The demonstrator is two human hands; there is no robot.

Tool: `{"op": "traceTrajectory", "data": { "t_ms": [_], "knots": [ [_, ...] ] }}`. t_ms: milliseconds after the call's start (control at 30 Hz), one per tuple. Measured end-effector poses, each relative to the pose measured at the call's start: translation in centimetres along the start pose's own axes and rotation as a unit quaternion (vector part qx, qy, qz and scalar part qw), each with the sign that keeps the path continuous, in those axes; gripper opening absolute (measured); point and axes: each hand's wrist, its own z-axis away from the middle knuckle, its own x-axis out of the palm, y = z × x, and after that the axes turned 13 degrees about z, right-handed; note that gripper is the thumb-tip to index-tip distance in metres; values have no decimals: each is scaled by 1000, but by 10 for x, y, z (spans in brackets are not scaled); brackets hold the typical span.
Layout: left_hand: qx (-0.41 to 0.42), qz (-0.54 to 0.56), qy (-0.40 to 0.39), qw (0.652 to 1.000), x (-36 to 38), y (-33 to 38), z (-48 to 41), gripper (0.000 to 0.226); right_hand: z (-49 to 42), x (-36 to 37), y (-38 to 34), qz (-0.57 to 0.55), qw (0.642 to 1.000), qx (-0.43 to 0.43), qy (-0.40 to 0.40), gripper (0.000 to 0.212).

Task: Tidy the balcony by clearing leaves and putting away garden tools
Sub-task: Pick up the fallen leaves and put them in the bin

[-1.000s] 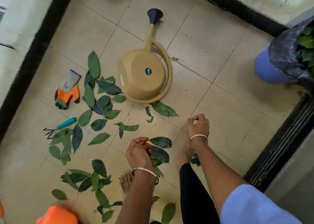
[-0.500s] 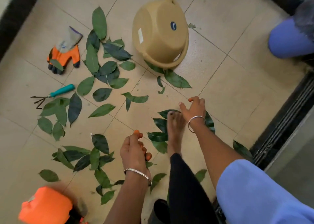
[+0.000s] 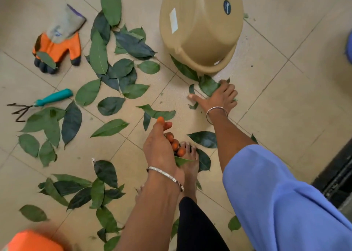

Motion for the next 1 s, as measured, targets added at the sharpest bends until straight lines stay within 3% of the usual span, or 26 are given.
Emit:
{"op": "traceTrajectory", "data": {
  "t_ms": [100,300,400,533,633,667,767,867,1000],
  "knots": [
    [-8,-2,6,1000,12,1,-5,26,0,10,-7,28,999,-38,15,113],
    [4,-12,40,999,18,11,-25,28,13,35,-12,135,961,-228,74,36],
    [19,-18,48,998,16,13,-29,27,24,51,-15,147,948,-270,77,22],
    [26,-35,48,998,13,13,-28,26,35,46,-16,20,974,-227,-8,20],
    [24,-54,40,997,6,11,-20,25,49,27,-4,-198,970,-62,-129,19],
    [21,-61,33,997,2,10,-17,25,56,18,1,-290,941,5,-174,20],
    [8,-69,14,998,-14,6,6,25,87,-28,26,-529,792,150,-266,17],
    [-20,-76,4,997,-31,2,42,26,125,-88,56,-650,682,184,-280,18],
    [-82,-54,-20,995,-39,12,113,34,180,-184,88,-741,573,215,-276,23]
  ]
}}
